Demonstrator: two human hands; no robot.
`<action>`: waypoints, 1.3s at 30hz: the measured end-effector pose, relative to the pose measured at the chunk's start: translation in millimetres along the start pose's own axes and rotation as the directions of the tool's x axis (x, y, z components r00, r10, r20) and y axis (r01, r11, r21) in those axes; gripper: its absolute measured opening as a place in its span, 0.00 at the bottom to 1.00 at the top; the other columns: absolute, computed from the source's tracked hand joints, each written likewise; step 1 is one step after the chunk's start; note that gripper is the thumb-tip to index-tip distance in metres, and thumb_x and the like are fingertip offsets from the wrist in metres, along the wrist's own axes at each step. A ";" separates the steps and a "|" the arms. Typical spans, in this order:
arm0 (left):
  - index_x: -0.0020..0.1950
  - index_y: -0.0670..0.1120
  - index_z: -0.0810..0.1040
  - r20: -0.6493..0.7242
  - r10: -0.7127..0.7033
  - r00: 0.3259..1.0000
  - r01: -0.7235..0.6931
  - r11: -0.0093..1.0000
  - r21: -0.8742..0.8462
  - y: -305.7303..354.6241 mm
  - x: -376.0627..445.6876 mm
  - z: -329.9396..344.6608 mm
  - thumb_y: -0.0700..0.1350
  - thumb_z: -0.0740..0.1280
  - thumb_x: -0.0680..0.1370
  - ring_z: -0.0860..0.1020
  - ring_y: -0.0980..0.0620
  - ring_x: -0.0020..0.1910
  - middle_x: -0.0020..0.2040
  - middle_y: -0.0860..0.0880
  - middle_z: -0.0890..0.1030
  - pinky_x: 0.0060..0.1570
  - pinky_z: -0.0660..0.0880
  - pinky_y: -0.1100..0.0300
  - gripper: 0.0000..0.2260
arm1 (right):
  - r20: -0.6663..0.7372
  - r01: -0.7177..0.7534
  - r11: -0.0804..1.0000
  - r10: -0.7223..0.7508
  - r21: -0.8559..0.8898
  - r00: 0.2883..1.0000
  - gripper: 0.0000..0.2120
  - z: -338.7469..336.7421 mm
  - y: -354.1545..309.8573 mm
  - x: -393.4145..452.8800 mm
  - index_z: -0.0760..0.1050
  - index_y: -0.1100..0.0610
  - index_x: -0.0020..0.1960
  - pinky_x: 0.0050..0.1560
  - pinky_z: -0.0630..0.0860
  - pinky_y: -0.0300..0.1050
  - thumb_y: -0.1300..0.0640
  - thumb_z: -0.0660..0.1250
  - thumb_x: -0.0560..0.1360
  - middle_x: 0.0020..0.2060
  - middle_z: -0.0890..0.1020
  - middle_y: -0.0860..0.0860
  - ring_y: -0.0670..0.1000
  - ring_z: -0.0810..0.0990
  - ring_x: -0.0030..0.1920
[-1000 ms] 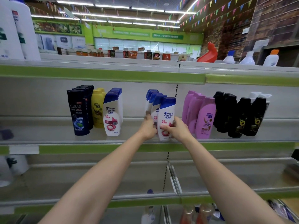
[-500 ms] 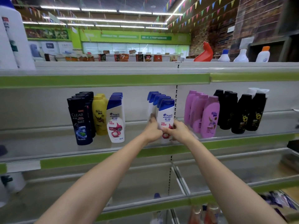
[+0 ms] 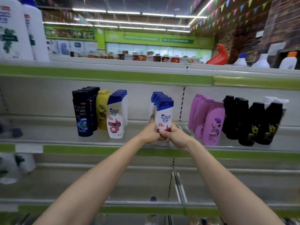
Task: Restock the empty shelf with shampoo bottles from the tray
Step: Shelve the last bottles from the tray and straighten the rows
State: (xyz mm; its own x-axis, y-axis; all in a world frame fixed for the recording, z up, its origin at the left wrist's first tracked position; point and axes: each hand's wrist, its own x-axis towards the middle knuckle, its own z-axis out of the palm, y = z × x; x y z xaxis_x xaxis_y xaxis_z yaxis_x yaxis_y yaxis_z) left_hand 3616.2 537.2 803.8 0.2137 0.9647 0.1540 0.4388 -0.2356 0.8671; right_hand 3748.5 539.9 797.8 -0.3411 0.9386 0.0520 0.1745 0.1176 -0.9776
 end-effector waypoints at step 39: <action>0.70 0.42 0.56 -0.217 -0.056 0.975 0.036 0.995 -0.093 2.0 2.4 5.8 0.34 0.73 0.69 0.75 0.51 0.56 0.54 0.49 0.74 0.37 0.73 0.71 0.36 | -0.102 -0.018 0.817 0.095 0.577 0.990 0.26 -2.9 5.2 86.3 0.77 0.59 0.53 0.45 0.80 0.50 0.39 0.53 0.78 0.39 0.85 0.56 0.55 0.84 0.38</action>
State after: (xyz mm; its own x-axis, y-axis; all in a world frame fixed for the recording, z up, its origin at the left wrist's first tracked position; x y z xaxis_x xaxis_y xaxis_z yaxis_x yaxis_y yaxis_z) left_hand 3622.7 538.3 803.1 -0.0056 0.9789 0.2042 0.3629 -0.1883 0.9126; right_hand 3722.6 622.5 797.7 -0.2267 0.9737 -0.0201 -0.3841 -0.1083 -0.9169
